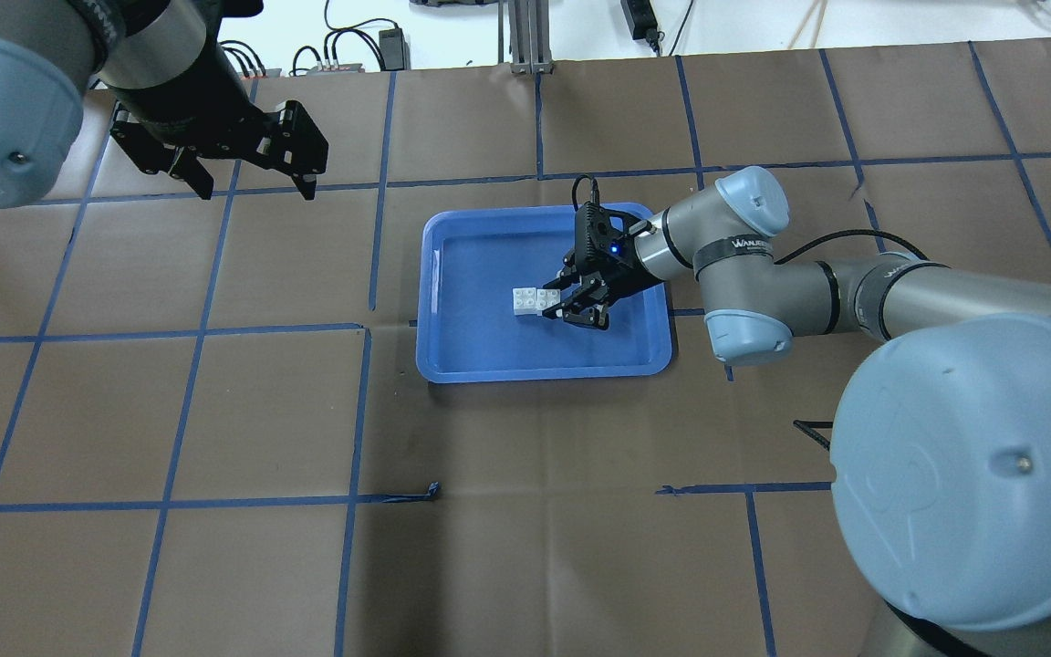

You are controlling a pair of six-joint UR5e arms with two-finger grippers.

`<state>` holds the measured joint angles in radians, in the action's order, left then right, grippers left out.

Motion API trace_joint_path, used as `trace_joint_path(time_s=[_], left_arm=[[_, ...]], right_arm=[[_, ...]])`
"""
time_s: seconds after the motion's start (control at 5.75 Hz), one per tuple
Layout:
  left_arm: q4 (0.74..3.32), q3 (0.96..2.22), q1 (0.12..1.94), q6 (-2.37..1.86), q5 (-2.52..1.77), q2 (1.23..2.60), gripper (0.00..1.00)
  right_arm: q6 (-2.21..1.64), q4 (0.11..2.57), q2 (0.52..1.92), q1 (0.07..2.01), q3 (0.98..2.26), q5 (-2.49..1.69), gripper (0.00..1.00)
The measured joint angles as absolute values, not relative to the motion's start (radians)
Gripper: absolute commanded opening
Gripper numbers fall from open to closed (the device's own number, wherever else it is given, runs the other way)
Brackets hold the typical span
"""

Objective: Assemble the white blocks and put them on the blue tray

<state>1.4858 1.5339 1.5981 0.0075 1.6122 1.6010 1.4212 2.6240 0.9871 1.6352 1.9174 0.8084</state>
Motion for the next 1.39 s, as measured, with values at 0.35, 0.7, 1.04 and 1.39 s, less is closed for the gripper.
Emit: trace_joint_path(time_s=[0.35, 0.7, 1.04, 1.39], left_arm=[[1.484, 1.534, 1.597, 0.005, 1.612, 1.601, 0.99], [1.483, 1.534, 1.596, 0.005, 1.609, 1.601, 0.99], [1.482, 1.534, 1.594, 0.005, 1.608, 1.602, 0.99], [1.482, 1.534, 1.594, 0.003, 1.607, 1.601, 0.99]], right_arm=[[1.414, 2.628, 0.983, 1.635, 1.914, 0.808, 0.37], [1.403, 2.654, 0.965, 1.635, 1.908, 0.808, 0.37], [1.389, 2.663, 0.962, 1.635, 1.907, 0.808, 0.37], [1.383, 2.662, 0.963, 1.635, 1.911, 0.808, 0.37]])
